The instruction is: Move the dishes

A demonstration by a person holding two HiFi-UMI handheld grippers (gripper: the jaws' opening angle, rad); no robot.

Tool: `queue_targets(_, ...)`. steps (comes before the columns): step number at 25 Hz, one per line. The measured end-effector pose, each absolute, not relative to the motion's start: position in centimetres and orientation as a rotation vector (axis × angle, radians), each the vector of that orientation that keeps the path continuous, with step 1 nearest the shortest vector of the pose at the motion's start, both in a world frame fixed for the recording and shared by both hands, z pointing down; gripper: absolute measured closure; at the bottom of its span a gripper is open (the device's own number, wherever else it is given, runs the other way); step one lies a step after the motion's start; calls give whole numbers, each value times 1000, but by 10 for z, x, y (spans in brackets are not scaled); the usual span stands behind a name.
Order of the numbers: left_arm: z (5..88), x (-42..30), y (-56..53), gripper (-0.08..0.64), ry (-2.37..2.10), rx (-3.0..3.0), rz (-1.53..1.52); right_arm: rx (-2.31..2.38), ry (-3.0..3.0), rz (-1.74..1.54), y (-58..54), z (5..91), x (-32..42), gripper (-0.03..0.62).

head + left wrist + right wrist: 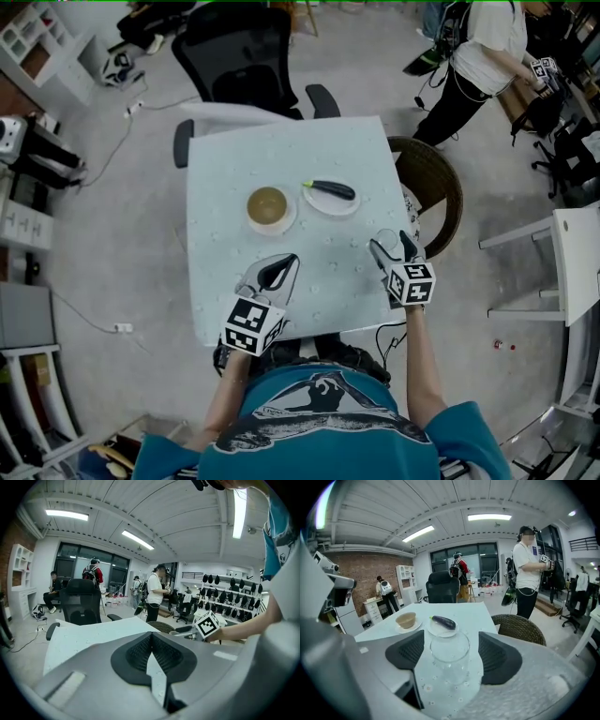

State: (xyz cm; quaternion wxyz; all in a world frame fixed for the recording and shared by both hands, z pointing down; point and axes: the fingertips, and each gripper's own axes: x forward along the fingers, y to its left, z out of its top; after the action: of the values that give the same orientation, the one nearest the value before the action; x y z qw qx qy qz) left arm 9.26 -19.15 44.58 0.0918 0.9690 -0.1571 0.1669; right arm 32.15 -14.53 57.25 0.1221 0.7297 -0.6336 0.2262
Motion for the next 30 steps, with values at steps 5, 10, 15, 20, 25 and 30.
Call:
queue_targets(5,448,84,-195,548,-496,2868,484,2140,-1930,510,-151,520,311,236)
queue_targets(10,450,73,-205,548,-545,2849,472,2062,-2071,411,-177,482,276,238)
queue_targets(15,453,53,-215,548,-612,2827,463,1960,-2193,380,-212,473,232,249)
queue_targets(20,452,29,-228,548,-699,2798,455,1819,-2282,377,-247,480,185,262)
queue_targets(25,457,-4,-242,548,-810,2757,450,1644,-2324,359,-281,496,138,282)
queue_targets(30,461,-36,-253,548,-897,2714,445,1489,-2311,344,-310,525,105,293)
